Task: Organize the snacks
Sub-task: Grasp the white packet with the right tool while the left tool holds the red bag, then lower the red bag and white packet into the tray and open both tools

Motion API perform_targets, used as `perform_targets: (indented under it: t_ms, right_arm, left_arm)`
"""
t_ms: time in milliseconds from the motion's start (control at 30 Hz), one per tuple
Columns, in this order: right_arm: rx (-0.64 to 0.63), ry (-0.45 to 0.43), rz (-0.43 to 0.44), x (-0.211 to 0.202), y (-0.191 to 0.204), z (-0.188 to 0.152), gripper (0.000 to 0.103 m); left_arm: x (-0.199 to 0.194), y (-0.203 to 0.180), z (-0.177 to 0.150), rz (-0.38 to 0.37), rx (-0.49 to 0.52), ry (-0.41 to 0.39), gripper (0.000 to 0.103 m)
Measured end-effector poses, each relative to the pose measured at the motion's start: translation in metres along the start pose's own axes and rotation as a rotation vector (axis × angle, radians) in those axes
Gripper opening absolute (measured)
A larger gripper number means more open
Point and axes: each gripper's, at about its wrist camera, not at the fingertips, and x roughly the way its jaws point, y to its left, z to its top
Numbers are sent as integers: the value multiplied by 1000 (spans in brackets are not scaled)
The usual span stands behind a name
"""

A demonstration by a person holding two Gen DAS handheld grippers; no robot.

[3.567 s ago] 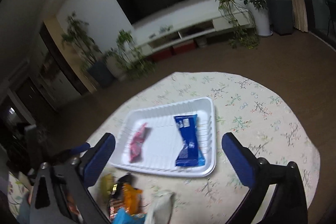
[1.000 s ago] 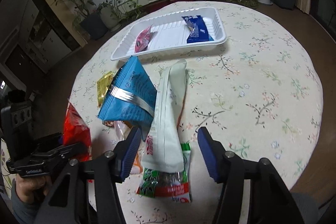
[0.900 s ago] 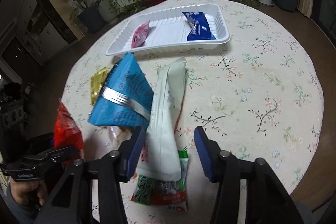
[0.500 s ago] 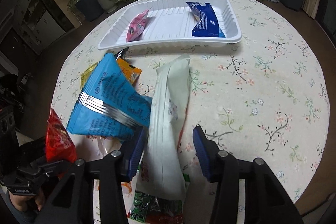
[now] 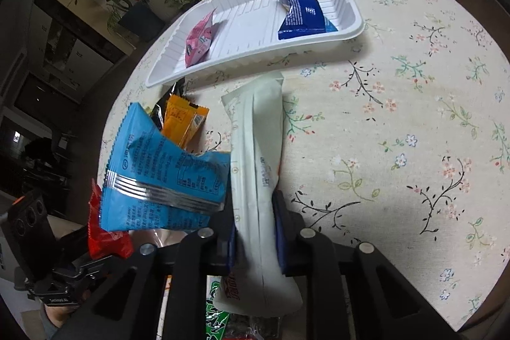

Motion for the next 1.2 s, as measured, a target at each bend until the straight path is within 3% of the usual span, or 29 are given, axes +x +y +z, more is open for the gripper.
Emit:
perform_targets:
  t_ms: [200, 500, 667, 1200]
  right_arm:
    - [37, -62, 42, -19, -7, -8, 18]
    - [135, -167, 86, -61, -35, -21, 18]
    - [152, -190, 93, -69, -42, -20, 18]
    - [230, -267, 127, -91, -66, -17, 18]
  left_arm:
    - [-1, 0, 1, 1, -6, -9, 49]
    - [-10, 11, 5, 0, -47, -45, 32]
    - [-10, 8, 5, 19, -33, -47, 29]
    - [-43, 28, 22, 1, -82, -132, 28]
